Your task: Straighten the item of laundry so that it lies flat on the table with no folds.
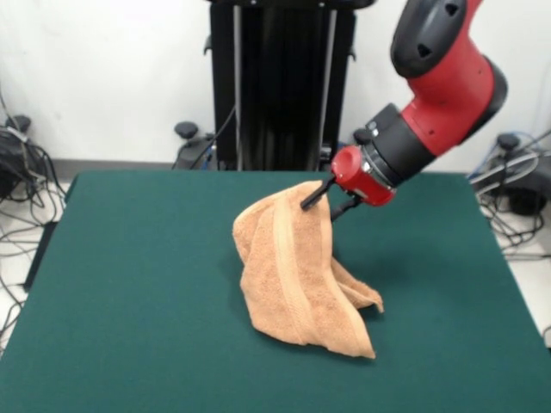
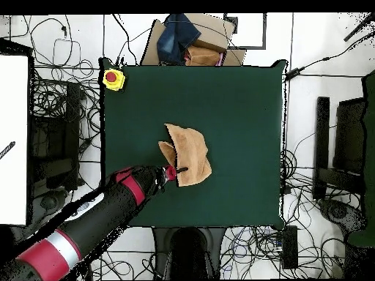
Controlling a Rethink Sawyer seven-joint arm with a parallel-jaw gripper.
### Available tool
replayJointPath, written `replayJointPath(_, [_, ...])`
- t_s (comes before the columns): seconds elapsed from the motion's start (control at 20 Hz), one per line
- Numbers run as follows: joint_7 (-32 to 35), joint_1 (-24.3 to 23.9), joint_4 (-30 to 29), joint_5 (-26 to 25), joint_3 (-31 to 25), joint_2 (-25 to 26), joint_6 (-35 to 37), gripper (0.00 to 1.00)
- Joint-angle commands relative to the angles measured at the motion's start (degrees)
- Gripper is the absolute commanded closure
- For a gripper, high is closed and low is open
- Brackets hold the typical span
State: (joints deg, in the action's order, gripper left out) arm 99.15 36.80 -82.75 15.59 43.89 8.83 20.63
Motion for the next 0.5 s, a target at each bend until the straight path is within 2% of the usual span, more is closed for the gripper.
replayJointPath(0.05, [16.2,-0.9,7.4,5.0,-3.7,3.8,1.8,0.00])
replayJointPath(0.5, [17.6,0.3,8.3,6.9,-1.3,5.8,3.2,0.00])
